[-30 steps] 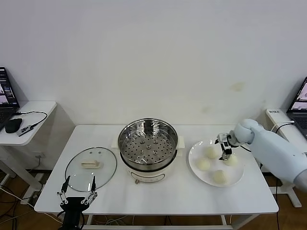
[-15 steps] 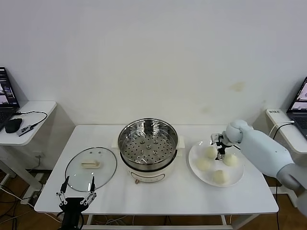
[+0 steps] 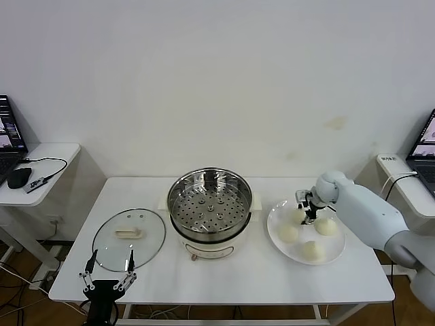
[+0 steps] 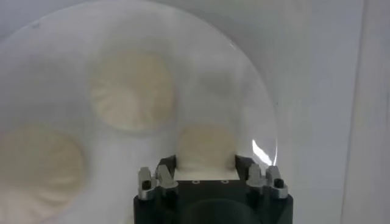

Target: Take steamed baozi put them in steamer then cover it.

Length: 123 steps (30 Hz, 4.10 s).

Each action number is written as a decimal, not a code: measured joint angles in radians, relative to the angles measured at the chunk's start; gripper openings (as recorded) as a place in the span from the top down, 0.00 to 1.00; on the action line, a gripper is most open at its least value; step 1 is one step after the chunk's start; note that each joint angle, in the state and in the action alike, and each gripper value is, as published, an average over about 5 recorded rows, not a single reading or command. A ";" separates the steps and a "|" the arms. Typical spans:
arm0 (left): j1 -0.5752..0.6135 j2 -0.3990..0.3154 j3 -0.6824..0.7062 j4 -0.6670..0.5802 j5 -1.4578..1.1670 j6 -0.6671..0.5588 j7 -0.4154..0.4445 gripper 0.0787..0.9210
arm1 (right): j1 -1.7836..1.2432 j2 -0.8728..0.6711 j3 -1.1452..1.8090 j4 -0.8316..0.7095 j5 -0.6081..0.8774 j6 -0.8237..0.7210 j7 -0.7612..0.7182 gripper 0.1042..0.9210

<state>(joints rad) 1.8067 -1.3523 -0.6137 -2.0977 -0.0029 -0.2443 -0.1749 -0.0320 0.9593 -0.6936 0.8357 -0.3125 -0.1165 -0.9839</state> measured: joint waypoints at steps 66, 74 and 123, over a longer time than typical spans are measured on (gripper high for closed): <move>-0.026 0.040 -0.017 -0.014 -0.036 0.004 0.009 0.12 | 0.501 0.343 -0.565 0.167 0.249 0.416 0.163 0.40; -0.030 0.037 -0.015 -0.014 -0.034 0.004 0.010 0.12 | 0.454 0.397 -0.548 0.072 0.116 0.526 0.203 0.40; -0.029 0.079 0.027 -0.067 -0.046 0.097 0.005 0.12 | 0.713 -0.247 -0.670 0.690 0.546 -0.111 0.020 0.12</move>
<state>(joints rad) 1.7777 -1.2737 -0.5866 -2.1649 -0.0491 -0.1470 -0.1700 0.6811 0.7127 -1.3633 1.5260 0.2332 -0.2275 -0.9639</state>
